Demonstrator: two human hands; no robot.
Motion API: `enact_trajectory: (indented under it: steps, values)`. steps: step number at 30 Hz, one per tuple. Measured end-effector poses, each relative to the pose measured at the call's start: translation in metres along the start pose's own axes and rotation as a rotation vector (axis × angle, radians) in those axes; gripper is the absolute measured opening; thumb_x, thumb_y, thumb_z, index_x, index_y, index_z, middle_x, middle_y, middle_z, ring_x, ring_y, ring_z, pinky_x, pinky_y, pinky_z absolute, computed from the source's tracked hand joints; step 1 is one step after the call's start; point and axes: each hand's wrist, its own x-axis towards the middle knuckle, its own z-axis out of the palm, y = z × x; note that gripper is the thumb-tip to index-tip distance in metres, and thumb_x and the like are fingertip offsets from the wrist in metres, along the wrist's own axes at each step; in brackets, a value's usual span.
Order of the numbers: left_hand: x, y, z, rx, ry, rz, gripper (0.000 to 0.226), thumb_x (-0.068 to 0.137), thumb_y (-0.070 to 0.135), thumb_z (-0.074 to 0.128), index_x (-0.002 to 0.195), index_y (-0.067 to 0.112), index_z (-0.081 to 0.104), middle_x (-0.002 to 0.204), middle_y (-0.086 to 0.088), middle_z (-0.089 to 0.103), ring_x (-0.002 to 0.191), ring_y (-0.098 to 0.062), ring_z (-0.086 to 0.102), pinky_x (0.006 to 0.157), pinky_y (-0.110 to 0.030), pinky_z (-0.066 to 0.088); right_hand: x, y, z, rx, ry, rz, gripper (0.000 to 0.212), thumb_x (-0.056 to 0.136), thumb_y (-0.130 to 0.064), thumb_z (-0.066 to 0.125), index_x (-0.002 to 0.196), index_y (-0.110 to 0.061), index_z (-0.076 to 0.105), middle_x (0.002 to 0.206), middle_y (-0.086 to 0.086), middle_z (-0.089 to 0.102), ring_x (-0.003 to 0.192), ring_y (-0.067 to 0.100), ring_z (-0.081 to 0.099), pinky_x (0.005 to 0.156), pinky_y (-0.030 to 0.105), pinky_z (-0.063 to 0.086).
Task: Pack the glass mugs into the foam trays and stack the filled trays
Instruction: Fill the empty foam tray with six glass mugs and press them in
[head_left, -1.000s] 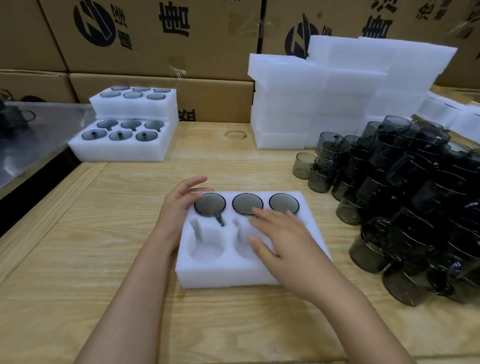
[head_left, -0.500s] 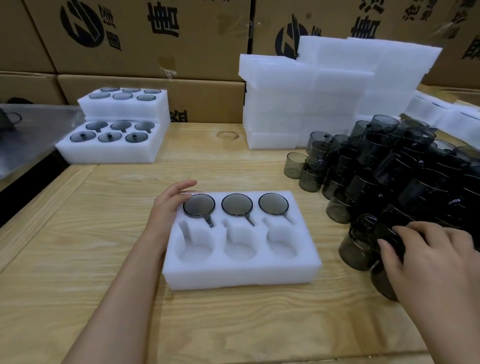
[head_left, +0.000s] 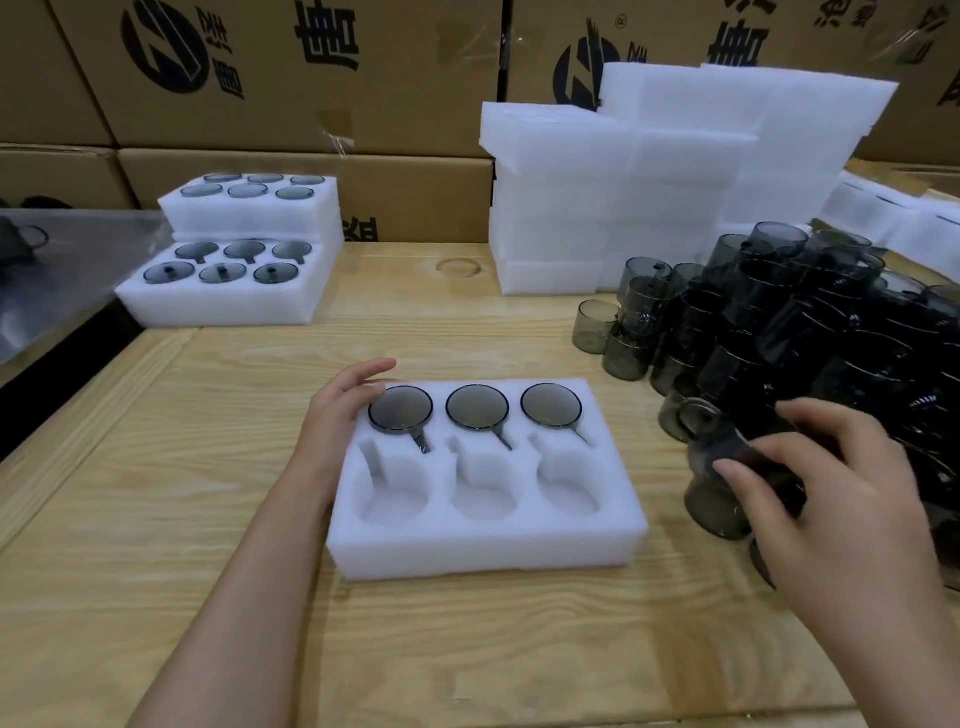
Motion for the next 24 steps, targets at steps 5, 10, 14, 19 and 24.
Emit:
enact_trajectory:
  steps: [5,10,14,19,24]
  values:
    - [0.0,0.0,0.0,-0.007,-0.002,-0.004,0.031,0.089,-0.004,0.045,0.107,0.012,0.065,0.077,-0.005,0.073,0.065,-0.016,0.068,0.056,-0.019,0.052,0.001,-0.032,0.006,0.261,-0.187,-0.085,0.015,0.075,-0.016,0.074,0.069,-0.015,0.06,0.118,-0.011,0.051,0.122,0.012,0.045,0.087,0.014,0.027]
    - [-0.001,0.001,0.002,0.009,-0.012,0.017,0.031,0.09,-0.005,0.044,0.111,0.008,0.062,0.071,-0.001,0.073,0.061,-0.012,0.067,0.053,-0.016,0.05,0.006,-0.049,0.02,0.416,-0.263,-0.036,0.019,0.079,-0.026,0.067,0.067,-0.018,0.055,0.089,-0.031,0.054,0.102,-0.003,0.052,0.076,0.001,0.031]
    - [-0.002,0.002,0.002,0.013,-0.011,0.022,0.032,0.09,-0.005,0.044,0.112,0.007,0.062,0.068,0.001,0.071,0.059,-0.01,0.066,0.051,-0.015,0.049,0.015,-0.054,0.027,0.437,-0.333,-0.08,0.02,0.079,-0.027,0.068,0.067,-0.019,0.053,0.089,-0.009,0.065,0.093,0.003,0.055,0.075,0.004,0.034]
    - [-0.002,0.002,0.002,0.008,-0.007,0.013,0.032,0.09,-0.005,0.044,0.114,0.007,0.062,0.069,0.0,0.072,0.059,-0.011,0.066,0.051,-0.016,0.049,0.018,-0.059,0.038,0.393,-0.42,-0.109,0.021,0.077,-0.033,0.071,0.081,-0.029,0.05,0.091,-0.019,0.059,0.084,-0.003,0.048,0.075,0.006,0.034]
    - [0.0,0.0,0.0,0.009,-0.007,0.003,0.032,0.09,-0.004,0.045,0.114,0.008,0.062,0.073,-0.002,0.073,0.062,-0.013,0.067,0.053,-0.017,0.051,0.013,-0.059,0.047,0.234,-0.454,-0.226,0.046,0.08,-0.033,0.071,0.123,-0.02,0.06,0.116,-0.011,0.057,0.107,0.007,0.044,0.089,0.001,0.021]
